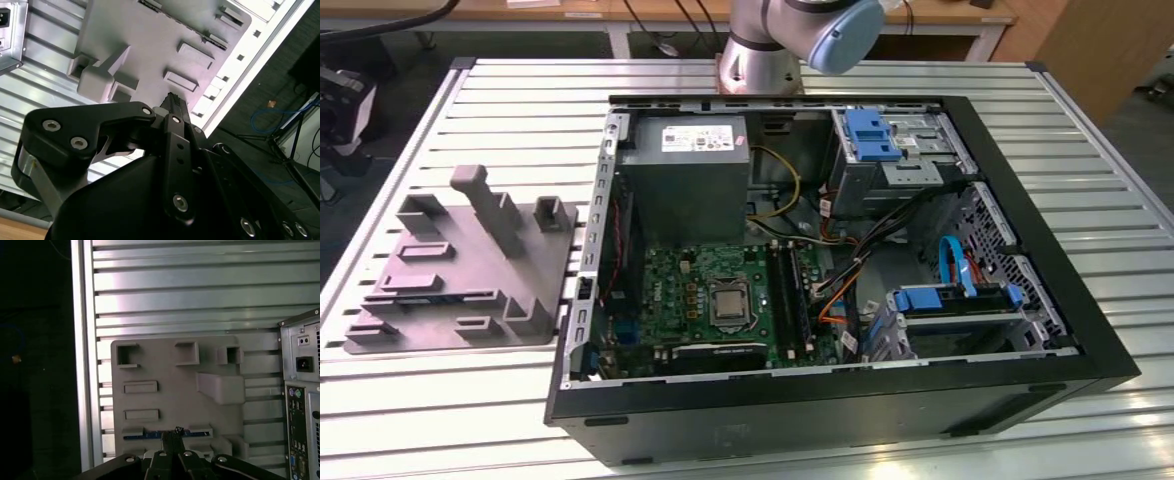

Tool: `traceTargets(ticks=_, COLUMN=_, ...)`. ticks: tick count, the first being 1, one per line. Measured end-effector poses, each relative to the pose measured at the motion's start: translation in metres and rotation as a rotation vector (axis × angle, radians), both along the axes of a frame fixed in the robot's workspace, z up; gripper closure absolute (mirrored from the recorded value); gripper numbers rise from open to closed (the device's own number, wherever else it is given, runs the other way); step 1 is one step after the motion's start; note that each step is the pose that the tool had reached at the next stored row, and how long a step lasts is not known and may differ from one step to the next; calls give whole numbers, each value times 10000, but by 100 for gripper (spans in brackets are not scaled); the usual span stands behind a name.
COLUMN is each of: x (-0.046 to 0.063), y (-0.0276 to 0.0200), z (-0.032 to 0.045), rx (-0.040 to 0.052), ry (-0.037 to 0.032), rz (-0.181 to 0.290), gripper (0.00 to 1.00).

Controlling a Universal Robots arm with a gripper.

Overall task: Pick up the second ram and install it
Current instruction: 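Reach for the second ram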

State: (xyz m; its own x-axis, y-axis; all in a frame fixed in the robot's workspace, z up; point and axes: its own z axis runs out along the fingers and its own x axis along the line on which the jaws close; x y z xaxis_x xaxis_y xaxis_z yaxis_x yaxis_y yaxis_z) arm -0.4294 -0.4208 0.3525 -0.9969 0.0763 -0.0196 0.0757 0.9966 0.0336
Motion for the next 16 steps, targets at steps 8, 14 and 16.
traceTargets(ticks=8, x=-1, y=-39, z=-87, rx=-17, ry=108, rz=-1, gripper=90)
traceTargets(ticks=14, x=0, y=-68, z=-124, rx=-20, ry=136, rz=4, gripper=90)
traceTargets(ticks=16, x=0, y=-68, z=-125, rx=-19, ry=135, rz=5, gripper=90)
